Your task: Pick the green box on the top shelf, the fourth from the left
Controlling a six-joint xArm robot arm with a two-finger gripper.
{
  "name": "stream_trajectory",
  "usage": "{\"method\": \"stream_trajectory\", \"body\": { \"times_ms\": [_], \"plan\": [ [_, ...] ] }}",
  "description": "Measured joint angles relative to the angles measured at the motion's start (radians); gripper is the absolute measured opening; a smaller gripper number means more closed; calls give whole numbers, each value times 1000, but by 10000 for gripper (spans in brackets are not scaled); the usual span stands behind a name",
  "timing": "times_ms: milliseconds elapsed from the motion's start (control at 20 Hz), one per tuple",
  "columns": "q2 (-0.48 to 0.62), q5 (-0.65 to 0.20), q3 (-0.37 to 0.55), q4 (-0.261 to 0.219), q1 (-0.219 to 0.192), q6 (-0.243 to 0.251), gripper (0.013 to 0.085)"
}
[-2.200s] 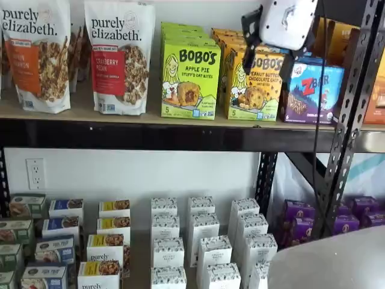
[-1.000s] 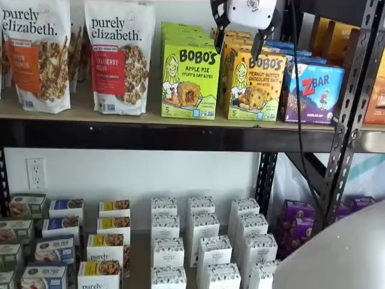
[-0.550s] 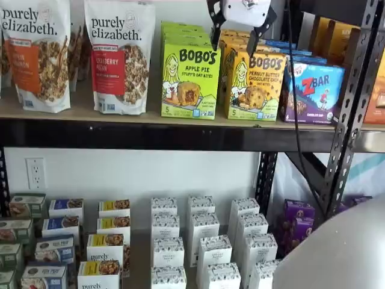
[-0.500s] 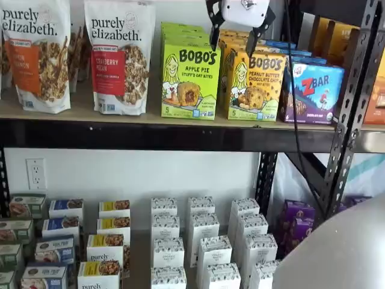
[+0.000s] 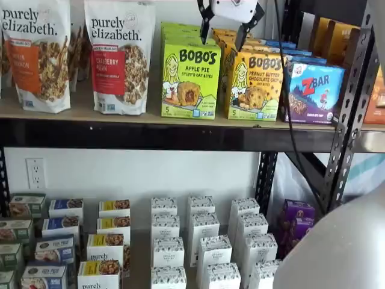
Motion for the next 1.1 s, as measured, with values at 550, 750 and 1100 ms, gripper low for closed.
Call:
{"method": "stream_trajectory", "body": {
  "times_ms": [550,750,1100],
  "plan": [
    [70,3,-62,7,-3,-2,850],
    [88,13,-87,-10,2,4,850],
    [115,29,-120,-9,6,8,850]
  ]
}}
